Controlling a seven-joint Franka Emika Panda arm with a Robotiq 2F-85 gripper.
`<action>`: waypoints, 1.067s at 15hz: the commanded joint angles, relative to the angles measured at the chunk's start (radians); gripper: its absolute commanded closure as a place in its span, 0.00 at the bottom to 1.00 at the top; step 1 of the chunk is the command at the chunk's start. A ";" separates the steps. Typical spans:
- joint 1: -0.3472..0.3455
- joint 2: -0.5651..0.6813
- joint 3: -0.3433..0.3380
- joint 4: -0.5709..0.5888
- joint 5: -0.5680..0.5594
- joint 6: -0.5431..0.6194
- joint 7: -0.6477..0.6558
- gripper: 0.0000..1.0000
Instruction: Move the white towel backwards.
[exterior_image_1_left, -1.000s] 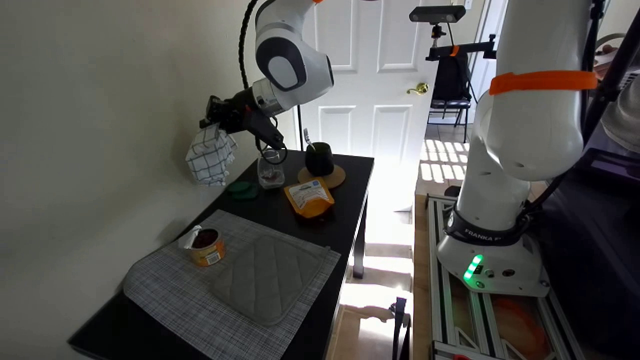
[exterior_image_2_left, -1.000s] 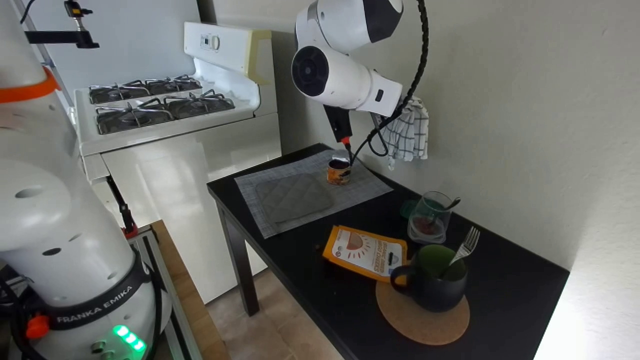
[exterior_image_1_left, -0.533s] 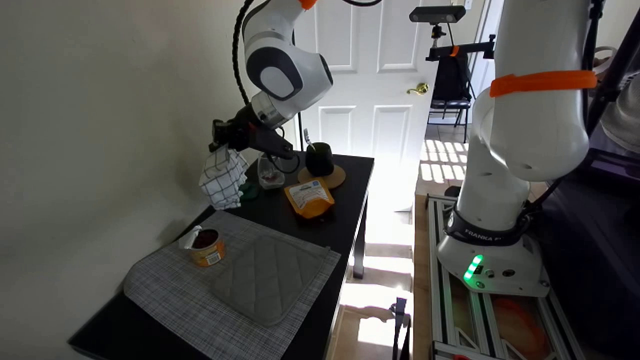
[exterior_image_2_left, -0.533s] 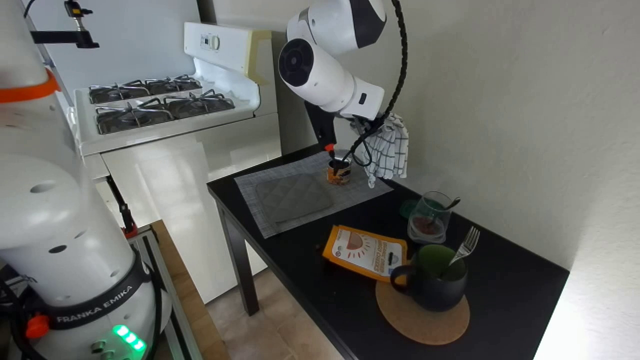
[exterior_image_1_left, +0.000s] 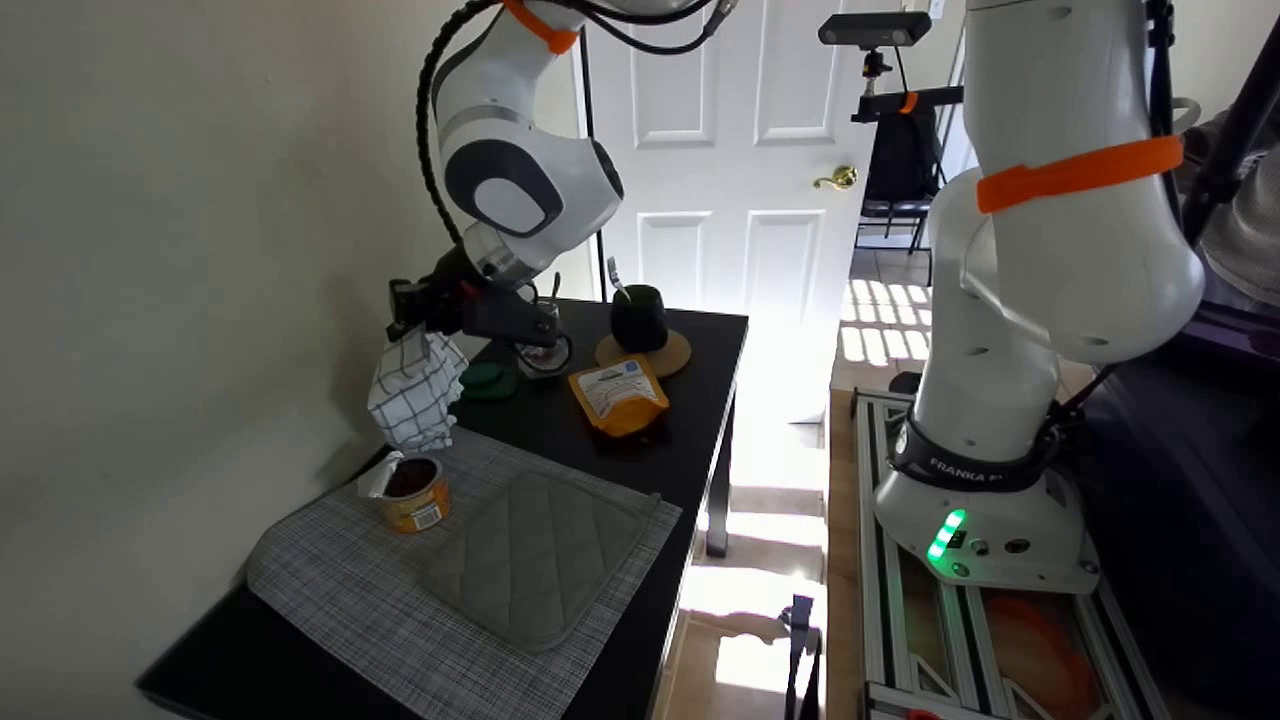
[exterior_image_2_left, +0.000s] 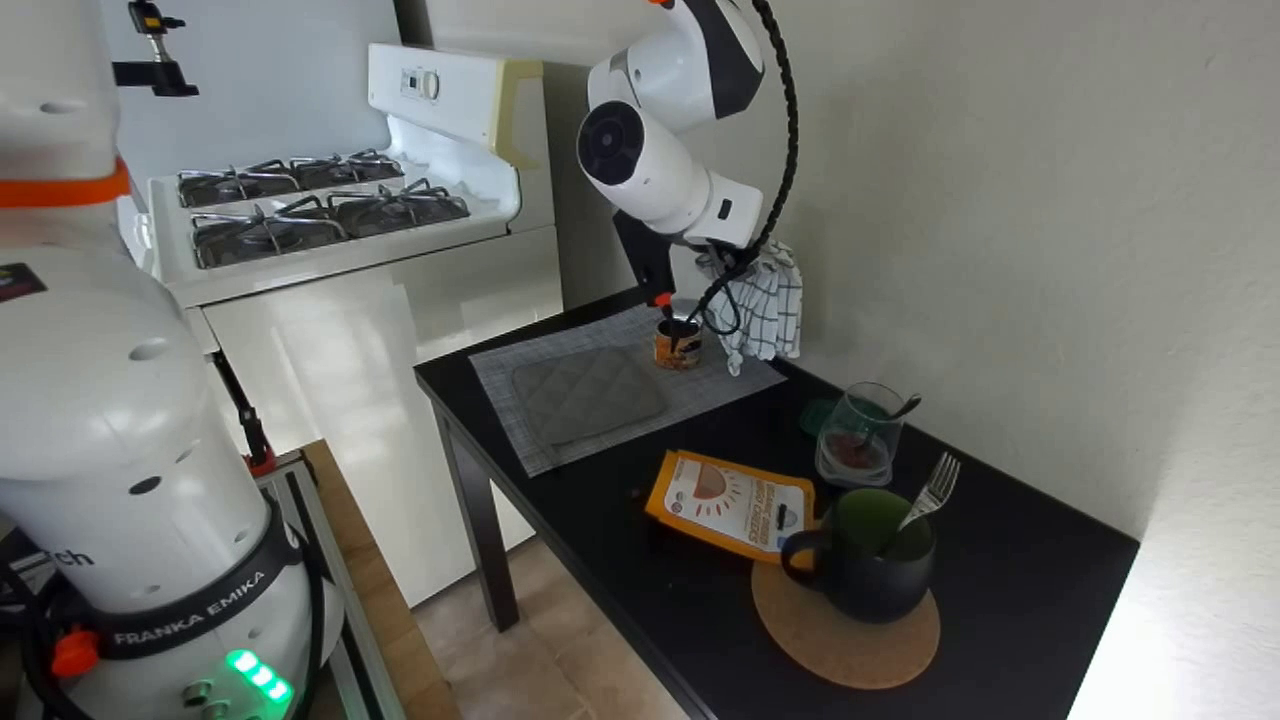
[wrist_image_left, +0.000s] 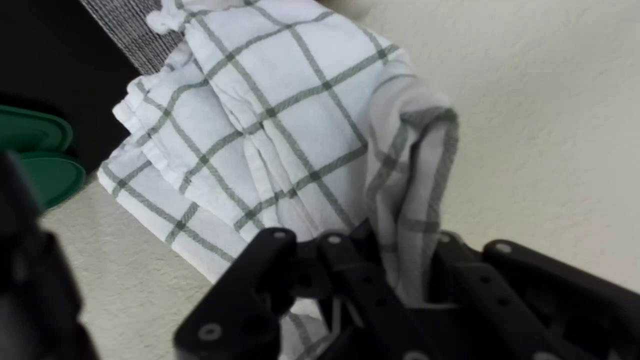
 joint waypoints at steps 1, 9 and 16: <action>0.155 0.096 -0.142 0.102 0.005 -0.039 0.096 0.98; 0.666 0.351 -0.693 0.300 0.006 0.110 0.141 0.45; 1.126 0.525 -1.010 0.132 0.004 0.172 0.169 0.00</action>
